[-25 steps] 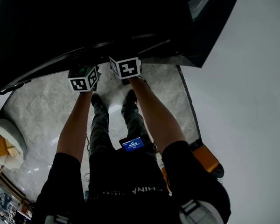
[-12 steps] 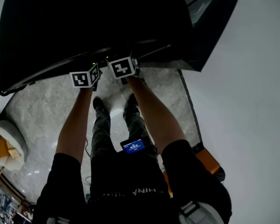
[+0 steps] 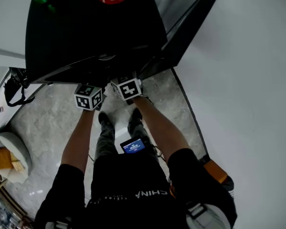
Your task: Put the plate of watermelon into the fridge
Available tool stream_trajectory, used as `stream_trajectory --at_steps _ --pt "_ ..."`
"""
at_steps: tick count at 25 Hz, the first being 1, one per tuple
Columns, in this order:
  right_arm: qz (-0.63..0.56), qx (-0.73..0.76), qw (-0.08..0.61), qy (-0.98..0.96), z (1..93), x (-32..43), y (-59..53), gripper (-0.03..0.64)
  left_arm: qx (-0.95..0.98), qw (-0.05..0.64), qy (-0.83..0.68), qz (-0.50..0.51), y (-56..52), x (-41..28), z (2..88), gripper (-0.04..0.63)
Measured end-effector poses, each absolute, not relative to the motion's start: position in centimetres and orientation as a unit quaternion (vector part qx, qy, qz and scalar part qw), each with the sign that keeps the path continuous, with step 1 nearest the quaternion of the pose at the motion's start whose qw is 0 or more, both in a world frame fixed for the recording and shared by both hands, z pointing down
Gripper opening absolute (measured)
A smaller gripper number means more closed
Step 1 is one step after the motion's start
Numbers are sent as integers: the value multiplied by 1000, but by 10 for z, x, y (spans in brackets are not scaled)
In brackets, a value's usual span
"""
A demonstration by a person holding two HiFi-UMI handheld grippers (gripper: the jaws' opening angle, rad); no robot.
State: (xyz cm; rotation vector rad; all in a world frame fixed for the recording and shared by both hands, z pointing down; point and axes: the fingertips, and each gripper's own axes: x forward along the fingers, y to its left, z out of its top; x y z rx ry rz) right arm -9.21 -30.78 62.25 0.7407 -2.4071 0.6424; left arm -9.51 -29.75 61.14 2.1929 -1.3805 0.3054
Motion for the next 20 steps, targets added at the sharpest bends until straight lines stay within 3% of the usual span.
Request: stream_trajectory --at_steps 10,20 --pt "271 241 223 -905 540 -65 -244 17 832 280 -477 34 -234 -69 519 14" --pt "266 261 204 -905 511 -22 -243 16 828 310 -467 -3 -210 -60 503 14"
